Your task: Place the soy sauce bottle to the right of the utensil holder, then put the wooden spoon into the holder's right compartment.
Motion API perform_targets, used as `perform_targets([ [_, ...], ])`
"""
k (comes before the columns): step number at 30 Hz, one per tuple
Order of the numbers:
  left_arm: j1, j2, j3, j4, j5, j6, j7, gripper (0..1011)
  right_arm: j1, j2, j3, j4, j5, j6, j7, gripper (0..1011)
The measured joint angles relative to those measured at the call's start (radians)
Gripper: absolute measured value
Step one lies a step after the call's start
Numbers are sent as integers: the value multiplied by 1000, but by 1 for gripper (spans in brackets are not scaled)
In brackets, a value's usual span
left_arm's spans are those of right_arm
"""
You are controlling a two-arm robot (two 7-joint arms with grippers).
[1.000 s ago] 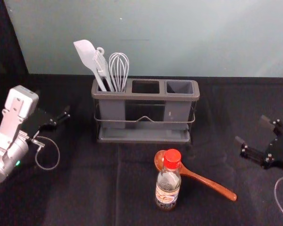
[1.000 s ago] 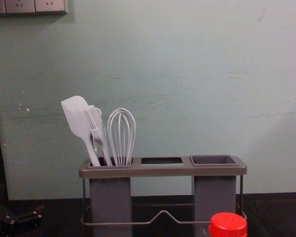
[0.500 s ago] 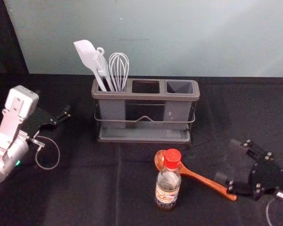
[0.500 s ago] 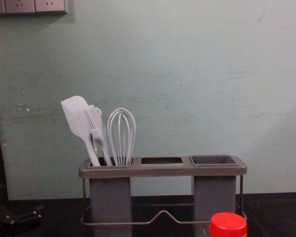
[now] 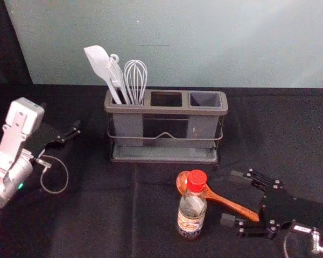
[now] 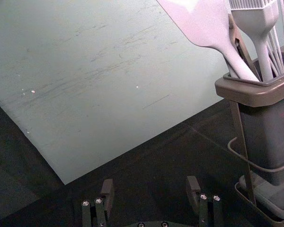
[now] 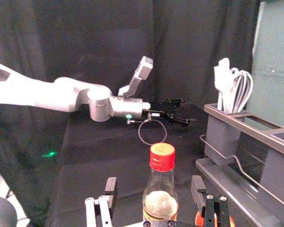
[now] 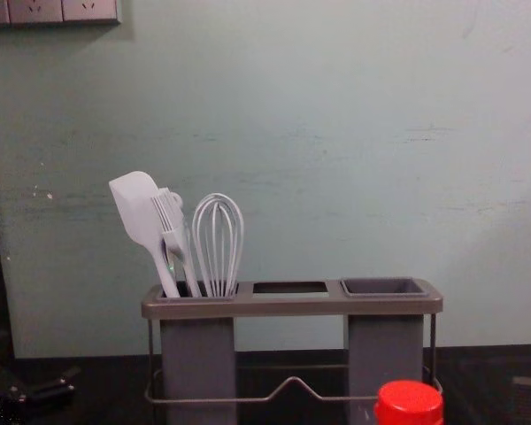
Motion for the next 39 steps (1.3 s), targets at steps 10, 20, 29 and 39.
perform_targets([
  [10, 0, 0, 0, 0, 0, 0, 0, 1005, 85, -33, -69, 7, -38, 49, -19, 1002],
  [20, 0, 0, 0, 0, 0, 0, 0, 1005, 148, -79, -125, 30, -52, 102, -64, 1002],
  [29, 0, 0, 0, 0, 0, 0, 0, 1005, 186, -105, -158, 49, -62, 122, -87, 1002],
  [39, 0, 0, 0, 0, 0, 0, 0, 1005, 198, -117, -169, 56, -71, 122, -103, 1002],
])
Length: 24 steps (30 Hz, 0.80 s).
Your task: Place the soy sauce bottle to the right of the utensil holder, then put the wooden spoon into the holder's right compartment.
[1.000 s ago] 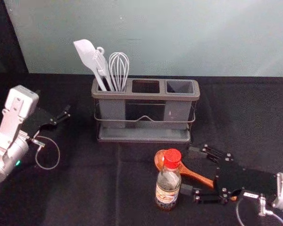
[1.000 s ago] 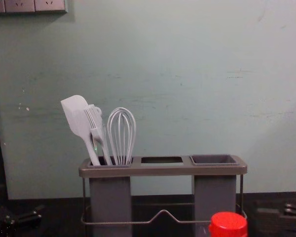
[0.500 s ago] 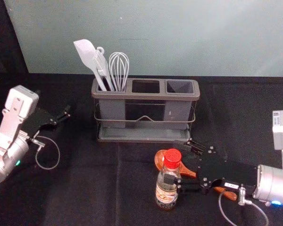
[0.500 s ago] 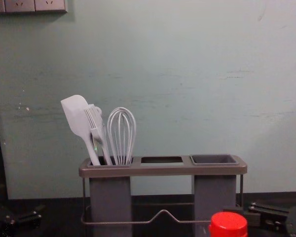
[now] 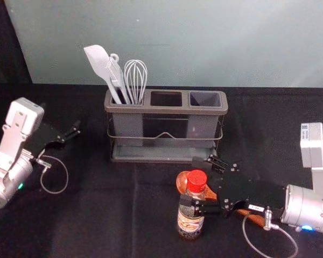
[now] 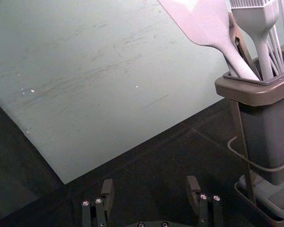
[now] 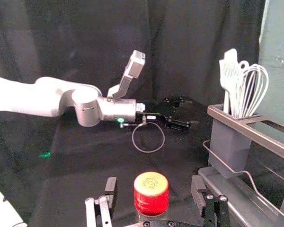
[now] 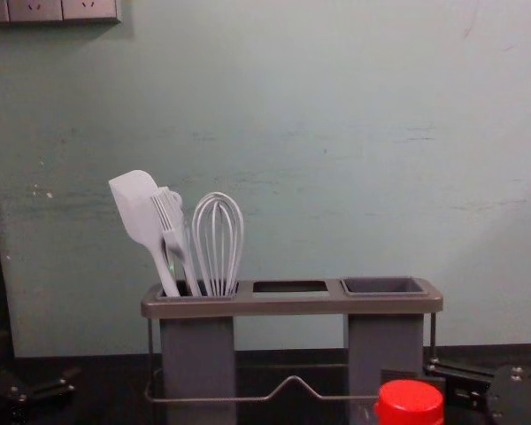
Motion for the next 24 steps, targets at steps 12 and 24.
perform_targets([
  [12, 0, 0, 0, 0, 0, 0, 0, 1005, -1, 1, 1, -1, 2, 0, 2, 863],
  [24, 0, 0, 0, 0, 0, 0, 0, 1005, -2, 2, 2, -2, 3, 0, 3, 507],
])
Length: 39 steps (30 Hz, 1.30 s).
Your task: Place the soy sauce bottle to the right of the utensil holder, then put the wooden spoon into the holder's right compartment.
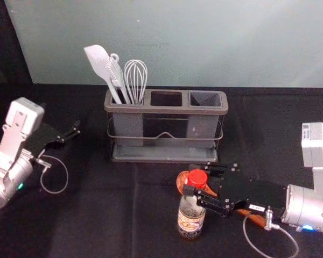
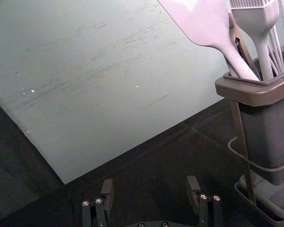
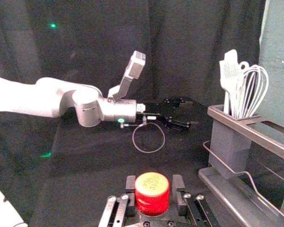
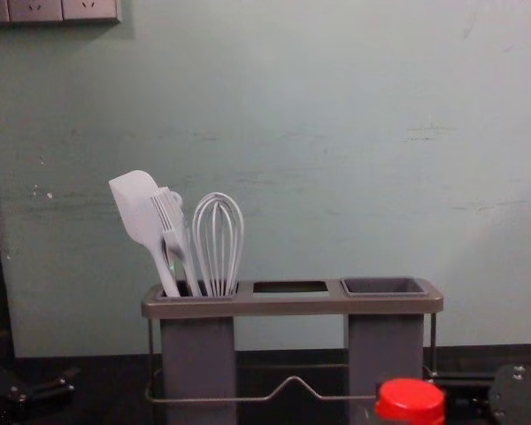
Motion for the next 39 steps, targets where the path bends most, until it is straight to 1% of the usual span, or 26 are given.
perform_targets([
  [1, 0, 0, 0, 0, 0, 0, 0, 1005, 0, 0, 0, 0, 0, 0, 0, 460],
  [2, 0, 0, 0, 0, 0, 0, 0, 1005, 0, 0, 0, 0, 0, 0, 0, 449],
  [3, 0, 0, 0, 0, 0, 0, 0, 1005, 0, 0, 0, 0, 0, 0, 0, 403],
  [5, 0, 0, 0, 0, 0, 0, 0, 1005, 0, 0, 0, 0, 0, 0, 0, 382],
  [13, 0, 0, 0, 0, 0, 0, 0, 1005, -4, 9, 3, -12, -8, -4, -8, 382],
  [18, 0, 0, 0, 0, 0, 0, 0, 1005, -18, 30, 23, -49, -11, -10, -29, 382],
  [22, 0, 0, 0, 0, 0, 0, 0, 1005, -36, 52, 47, -81, -11, -21, -45, 382],
  [26, 0, 0, 0, 0, 0, 0, 0, 1005, -64, 74, 88, -102, 0, -37, -67, 382],
  [28, 0, 0, 0, 0, 0, 0, 0, 1005, -88, 89, 130, -103, 23, -51, -79, 382],
  [29, 0, 0, 0, 0, 0, 0, 0, 1005, -88, 89, 130, -103, 23, -51, -79, 382],
  [30, 0, 0, 0, 0, 0, 0, 0, 1005, -94, 91, 140, -100, 28, -54, -82, 382],
  [32, 0, 0, 0, 0, 0, 0, 0, 1005, -113, 102, 183, -81, 48, -67, -87, 382],
  [33, 0, 0, 0, 0, 0, 0, 0, 1005, -113, 102, 183, -81, 48, -67, -87, 383],
  [35, 0, 0, 0, 0, 0, 0, 0, 1005, -128, 111, 220, -58, 59, -77, -94, 382],
  [39, 0, 0, 0, 0, 0, 0, 0, 1005, -137, 114, 251, -29, 67, -84, -101, 382],
])
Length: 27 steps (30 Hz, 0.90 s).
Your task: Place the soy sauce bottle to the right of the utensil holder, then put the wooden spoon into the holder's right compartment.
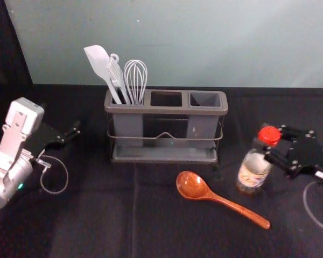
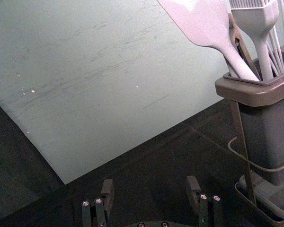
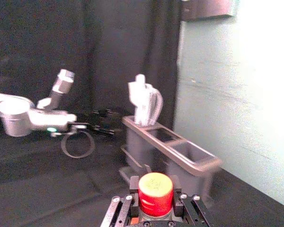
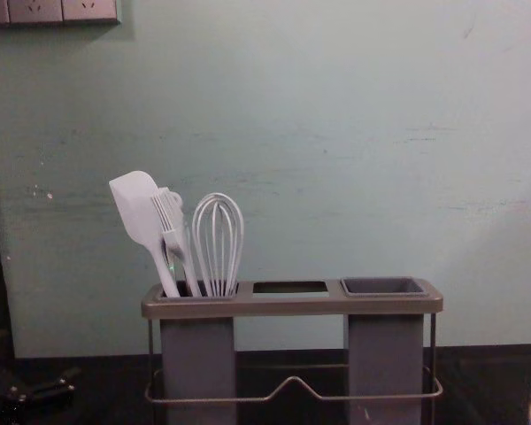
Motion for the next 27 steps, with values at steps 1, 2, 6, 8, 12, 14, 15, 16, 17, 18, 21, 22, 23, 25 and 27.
perform_targets([
  [1, 0, 0, 0, 0, 0, 0, 0, 1005, -2, 0, 13, 15, 2, -3, -4, 383],
  [2, 0, 0, 0, 0, 0, 0, 0, 1005, -2, -1, 19, 24, 2, -4, -6, 382],
  [6, 0, 0, 0, 0, 0, 0, 0, 1005, 11, -13, 35, 72, -3, -5, -14, 382],
  [8, 0, 0, 0, 0, 0, 0, 0, 1005, 30, -25, 37, 103, -16, -2, -17, 382],
  [12, 0, 0, 0, 0, 0, 0, 0, 1005, 67, -50, 34, 153, -33, 8, -21, 382],
  [14, 0, 0, 0, 0, 0, 0, 0, 1005, 88, -65, 30, 177, -43, 14, -21, 382],
  [15, 0, 0, 0, 0, 0, 0, 0, 1005, 95, -70, 28, 185, -47, 16, -21, 383],
  [16, 0, 0, 0, 0, 0, 0, 0, 1005, 103, -76, 26, 194, -51, 18, -22, 383],
  [17, 0, 0, 0, 0, 0, 0, 0, 1005, 119, -87, 21, 209, -58, 22, -22, 383],
  [18, 0, 0, 0, 0, 0, 0, 0, 1005, 126, -93, 18, 218, -62, 24, -22, 382],
  [21, 0, 0, 0, 0, 0, 0, 0, 1005, 162, -119, 6, 253, -74, 32, -22, 383],
  [22, 0, 0, 0, 0, 0, 0, 0, 1005, 171, -125, 3, 261, -76, 33, -22, 382],
  [23, 0, 0, 0, 0, 0, 0, 0, 1005, 186, -136, -3, 277, -79, 37, -21, 383],
  [25, 0, 0, 0, 0, 0, 0, 0, 1005, 203, -147, -9, 292, -83, 41, -21, 382],
  [27, 0, 0, 0, 0, 0, 0, 0, 1005, 230, -165, -18, 316, -89, 47, -21, 382],
])
